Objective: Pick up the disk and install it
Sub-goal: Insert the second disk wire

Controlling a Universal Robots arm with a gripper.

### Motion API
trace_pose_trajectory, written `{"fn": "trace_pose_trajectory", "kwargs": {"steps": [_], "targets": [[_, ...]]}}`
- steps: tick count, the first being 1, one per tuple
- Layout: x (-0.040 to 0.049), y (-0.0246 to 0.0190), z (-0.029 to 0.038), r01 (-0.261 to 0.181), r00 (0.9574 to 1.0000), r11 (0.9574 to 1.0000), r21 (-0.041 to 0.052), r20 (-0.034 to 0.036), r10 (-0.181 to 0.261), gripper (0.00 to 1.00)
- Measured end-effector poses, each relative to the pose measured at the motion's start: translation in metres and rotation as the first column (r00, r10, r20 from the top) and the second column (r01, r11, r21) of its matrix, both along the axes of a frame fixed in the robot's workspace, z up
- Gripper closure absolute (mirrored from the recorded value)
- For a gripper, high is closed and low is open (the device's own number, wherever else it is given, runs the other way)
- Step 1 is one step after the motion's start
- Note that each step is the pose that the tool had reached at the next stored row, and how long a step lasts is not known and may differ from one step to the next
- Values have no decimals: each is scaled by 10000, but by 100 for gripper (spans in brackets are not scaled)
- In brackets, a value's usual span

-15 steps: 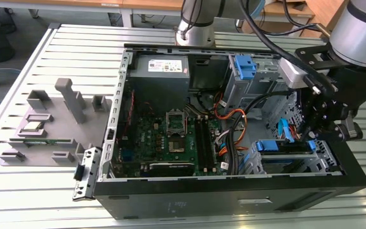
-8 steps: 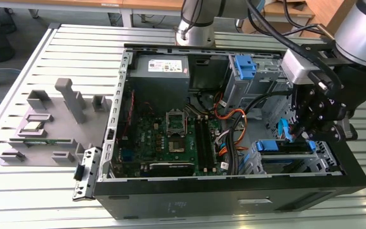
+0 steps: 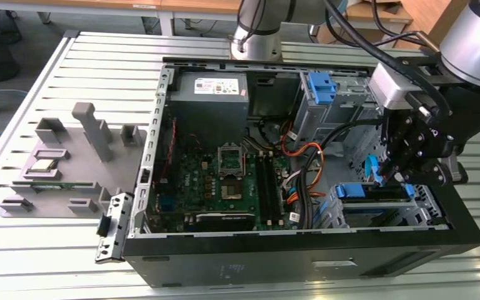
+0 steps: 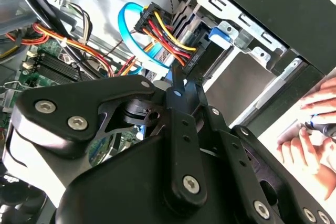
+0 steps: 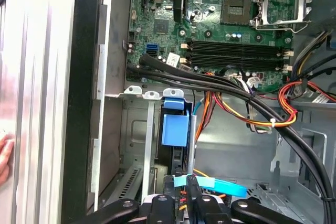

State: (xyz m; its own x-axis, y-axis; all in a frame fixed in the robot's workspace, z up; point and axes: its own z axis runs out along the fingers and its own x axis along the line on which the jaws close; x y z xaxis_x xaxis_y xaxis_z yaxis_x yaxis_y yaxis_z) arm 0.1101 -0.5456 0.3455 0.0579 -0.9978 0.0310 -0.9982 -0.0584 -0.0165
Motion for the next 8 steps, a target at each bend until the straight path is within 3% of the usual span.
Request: {"fn": "trace_pose_trajectory", "kwargs": {"steps": [8], "targets": [[0,1,104,7,10000,9997,233,0,-7,76]]}}
